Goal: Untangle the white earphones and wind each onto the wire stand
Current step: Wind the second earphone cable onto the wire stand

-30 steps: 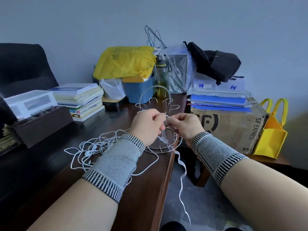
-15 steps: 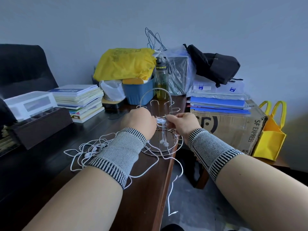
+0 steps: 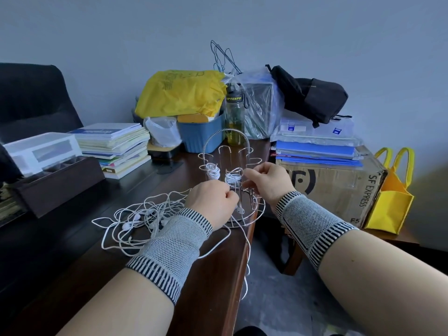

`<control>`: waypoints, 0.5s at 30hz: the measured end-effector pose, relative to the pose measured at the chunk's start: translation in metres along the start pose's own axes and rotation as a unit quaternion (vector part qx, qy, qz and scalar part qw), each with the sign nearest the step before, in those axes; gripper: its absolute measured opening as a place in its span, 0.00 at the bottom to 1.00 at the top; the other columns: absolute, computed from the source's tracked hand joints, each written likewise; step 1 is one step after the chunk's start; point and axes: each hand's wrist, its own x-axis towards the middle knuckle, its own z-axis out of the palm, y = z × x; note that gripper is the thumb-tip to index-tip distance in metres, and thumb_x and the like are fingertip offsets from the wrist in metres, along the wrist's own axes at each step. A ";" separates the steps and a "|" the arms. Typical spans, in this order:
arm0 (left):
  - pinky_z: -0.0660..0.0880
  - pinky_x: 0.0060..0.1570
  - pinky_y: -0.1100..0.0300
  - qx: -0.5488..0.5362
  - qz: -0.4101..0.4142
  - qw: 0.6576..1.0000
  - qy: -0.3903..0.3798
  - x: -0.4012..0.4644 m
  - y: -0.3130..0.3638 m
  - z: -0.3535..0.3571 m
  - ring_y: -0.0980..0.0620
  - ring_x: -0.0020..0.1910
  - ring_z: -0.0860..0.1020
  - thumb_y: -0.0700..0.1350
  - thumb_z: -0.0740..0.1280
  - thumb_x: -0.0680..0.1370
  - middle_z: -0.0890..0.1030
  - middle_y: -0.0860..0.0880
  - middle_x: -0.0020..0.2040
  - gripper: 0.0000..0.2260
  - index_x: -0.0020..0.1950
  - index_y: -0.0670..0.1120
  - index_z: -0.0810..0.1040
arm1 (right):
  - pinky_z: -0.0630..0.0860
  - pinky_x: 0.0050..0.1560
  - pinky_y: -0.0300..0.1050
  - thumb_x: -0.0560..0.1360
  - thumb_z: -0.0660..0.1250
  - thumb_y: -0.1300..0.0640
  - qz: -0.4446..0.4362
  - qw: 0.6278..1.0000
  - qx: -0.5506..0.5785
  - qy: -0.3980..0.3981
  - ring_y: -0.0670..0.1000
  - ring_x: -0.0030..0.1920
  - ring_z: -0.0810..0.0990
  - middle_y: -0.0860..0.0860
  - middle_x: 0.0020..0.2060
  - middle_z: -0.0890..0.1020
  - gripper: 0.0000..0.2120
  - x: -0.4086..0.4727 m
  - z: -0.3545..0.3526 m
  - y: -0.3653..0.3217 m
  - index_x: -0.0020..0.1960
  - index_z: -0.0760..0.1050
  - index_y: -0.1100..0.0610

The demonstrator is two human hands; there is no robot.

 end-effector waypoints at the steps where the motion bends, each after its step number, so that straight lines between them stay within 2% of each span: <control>1: 0.65 0.33 0.57 -0.003 0.010 1.000 0.002 -0.001 0.000 0.002 0.49 0.33 0.71 0.49 0.58 0.80 0.71 0.49 0.32 0.18 0.30 0.46 0.67 | 0.77 0.39 0.45 0.73 0.71 0.58 -0.006 1.000 0.006 -0.005 0.50 0.36 0.83 0.52 0.33 0.85 0.07 -0.001 -0.002 0.002 0.38 0.74 0.56; 5: 0.63 0.38 0.58 0.002 0.047 0.999 0.007 -0.006 -0.001 0.006 0.50 0.35 0.71 0.49 0.59 0.79 0.70 0.50 0.37 0.19 0.29 0.46 0.64 | 0.75 0.40 0.40 0.72 0.71 0.62 -0.074 0.996 -0.056 -0.006 0.46 0.34 0.76 0.50 0.35 0.81 0.08 -0.008 -0.008 0.009 0.38 0.74 0.55; 7: 0.65 0.41 0.58 0.014 0.061 0.998 -0.001 -0.008 -0.001 0.008 0.48 0.41 0.73 0.50 0.59 0.79 0.72 0.51 0.40 0.19 0.28 0.46 0.64 | 0.73 0.38 0.37 0.72 0.69 0.66 -0.118 0.989 -0.087 -0.025 0.45 0.33 0.74 0.47 0.34 0.77 0.11 -0.014 -0.008 0.011 0.37 0.73 0.53; 9: 0.71 0.50 0.55 0.023 0.067 0.997 -0.026 -0.008 -0.001 0.009 0.46 0.55 0.75 0.51 0.60 0.79 0.78 0.50 0.53 0.19 0.29 0.47 0.66 | 0.74 0.43 0.38 0.71 0.67 0.69 -0.167 0.978 -0.111 -0.052 0.45 0.39 0.77 0.46 0.38 0.77 0.15 -0.019 -0.006 0.013 0.38 0.72 0.48; 11: 0.68 0.63 0.54 0.041 0.068 0.995 -0.061 -0.009 0.001 0.008 0.44 0.66 0.70 0.52 0.61 0.79 0.73 0.49 0.68 0.18 0.31 0.49 0.67 | 0.73 0.54 0.36 0.71 0.66 0.70 -0.202 0.965 -0.151 -0.073 0.48 0.49 0.78 0.48 0.46 0.75 0.19 -0.022 -0.004 0.015 0.42 0.74 0.43; 13: 0.66 0.66 0.55 0.050 0.070 0.993 -0.085 -0.009 0.003 0.005 0.45 0.69 0.67 0.52 0.63 0.78 0.69 0.50 0.73 0.15 0.32 0.51 0.68 | 0.69 0.56 0.29 0.73 0.66 0.69 -0.215 0.954 -0.186 -0.100 0.47 0.53 0.76 0.48 0.49 0.72 0.19 -0.025 -0.001 0.016 0.49 0.79 0.45; 15: 0.66 0.68 0.54 0.043 0.071 0.992 -0.096 -0.009 0.004 0.003 0.45 0.71 0.66 0.52 0.63 0.78 0.68 0.49 0.73 0.14 0.32 0.53 0.68 | 0.72 0.57 0.33 0.74 0.66 0.68 -0.231 0.943 -0.216 -0.105 0.49 0.52 0.75 0.49 0.48 0.72 0.16 -0.024 0.002 0.019 0.52 0.82 0.49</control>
